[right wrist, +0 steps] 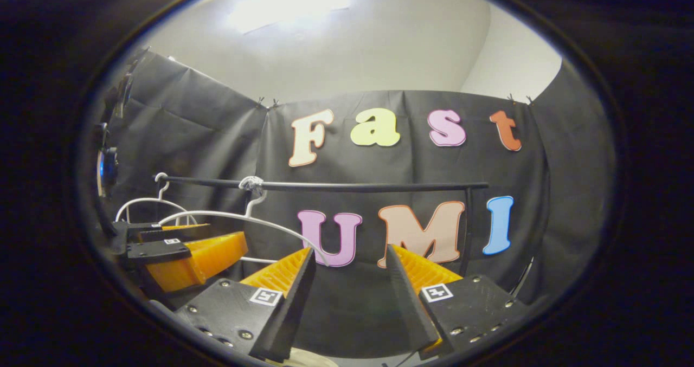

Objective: Grasp the clothes on the hanger with both hands and then place them into the laundry hamper below.

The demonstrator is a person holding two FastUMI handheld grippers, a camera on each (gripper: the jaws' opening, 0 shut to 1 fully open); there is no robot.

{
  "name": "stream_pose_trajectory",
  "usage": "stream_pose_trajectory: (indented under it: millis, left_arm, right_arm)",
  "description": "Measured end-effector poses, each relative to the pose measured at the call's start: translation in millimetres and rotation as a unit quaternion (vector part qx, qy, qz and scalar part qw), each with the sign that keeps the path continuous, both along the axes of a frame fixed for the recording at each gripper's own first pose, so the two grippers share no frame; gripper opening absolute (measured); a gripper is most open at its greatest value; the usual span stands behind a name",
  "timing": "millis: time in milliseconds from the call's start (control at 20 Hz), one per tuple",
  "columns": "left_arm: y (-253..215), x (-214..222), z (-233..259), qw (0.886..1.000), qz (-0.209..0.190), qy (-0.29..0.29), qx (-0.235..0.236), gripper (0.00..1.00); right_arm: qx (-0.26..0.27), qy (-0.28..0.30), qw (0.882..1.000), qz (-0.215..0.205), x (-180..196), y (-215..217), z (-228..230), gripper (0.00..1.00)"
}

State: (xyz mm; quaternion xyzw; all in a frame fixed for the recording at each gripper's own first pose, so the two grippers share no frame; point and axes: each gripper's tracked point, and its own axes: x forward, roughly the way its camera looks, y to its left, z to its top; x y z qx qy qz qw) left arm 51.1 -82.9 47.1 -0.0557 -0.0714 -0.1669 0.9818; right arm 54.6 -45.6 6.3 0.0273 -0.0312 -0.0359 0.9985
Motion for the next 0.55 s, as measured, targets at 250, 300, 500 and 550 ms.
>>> stream_pose_trajectory:
  millis: [250,300,500,550]
  left_arm:
    - [-21,4,1,1.000,-0.012,0.003,-0.002,0.92]
    - [-26,3,1,1.000,-0.014,0.003,-0.001,0.92]
    - [-40,1,0,1.000,-0.019,0.004,0.004,0.92]
    - [-42,0,-1,1.000,-0.020,0.005,0.005,0.92]
  right_arm:
    - [-0.001,-0.008,1.000,-0.021,-9,-22,8,0.78]
    - [-0.002,-0.008,1.000,-0.025,-10,-26,8,0.78]
    - [-0.003,-0.007,0.999,-0.032,-16,-38,10,0.78]
    - [-0.002,-0.008,0.999,-0.033,-18,-40,10,0.72]
